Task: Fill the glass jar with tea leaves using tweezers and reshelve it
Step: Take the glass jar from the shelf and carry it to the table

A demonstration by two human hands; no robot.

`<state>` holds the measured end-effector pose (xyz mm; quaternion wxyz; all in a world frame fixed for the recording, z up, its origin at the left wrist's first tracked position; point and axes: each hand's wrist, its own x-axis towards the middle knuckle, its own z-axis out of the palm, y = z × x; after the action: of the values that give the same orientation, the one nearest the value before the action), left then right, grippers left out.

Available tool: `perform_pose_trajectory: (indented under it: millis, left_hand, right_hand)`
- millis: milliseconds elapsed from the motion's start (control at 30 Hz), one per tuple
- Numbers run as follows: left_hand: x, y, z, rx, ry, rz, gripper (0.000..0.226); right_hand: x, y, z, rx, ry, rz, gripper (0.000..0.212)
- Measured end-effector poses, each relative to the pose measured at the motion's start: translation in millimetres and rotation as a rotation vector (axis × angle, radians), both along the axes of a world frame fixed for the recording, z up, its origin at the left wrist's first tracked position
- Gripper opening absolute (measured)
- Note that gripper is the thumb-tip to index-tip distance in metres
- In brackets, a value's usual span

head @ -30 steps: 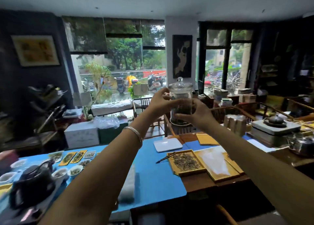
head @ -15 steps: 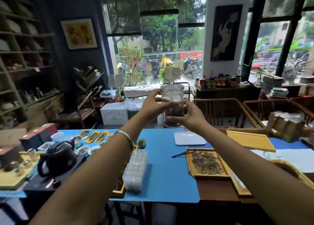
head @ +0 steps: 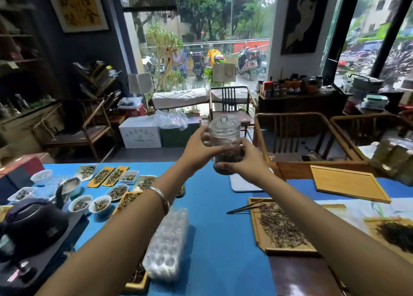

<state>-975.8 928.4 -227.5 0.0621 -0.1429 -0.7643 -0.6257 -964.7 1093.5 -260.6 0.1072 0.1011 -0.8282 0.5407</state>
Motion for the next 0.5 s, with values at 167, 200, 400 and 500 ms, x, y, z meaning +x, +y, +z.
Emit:
perform_pose_trajectory:
  millis: [167, 200, 400, 500]
  left_hand:
    - [-49, 2, -55, -0.021, -0.066, 0.013, 0.065]
    - [-55, 2, -68, -0.024, -0.088, 0.018, 0.063]
    - [-82, -2, -136, -0.017, -0.205, 0.022, 0.070]
    - [-84, -4, -171, -0.006, -0.258, 0.035, 0.066]
  right_hand:
    - [-47, -2, -55, -0.024, -0.073, -0.013, 0.068]
    - [-53, -2, -68, -0.014, -0.097, -0.019, 0.069]
    - [-81, -8, -135, 0.006, -0.236, -0.024, 0.070]
    - [-86, -12, -170, -0.008, -0.289, -0.009, 0.076]
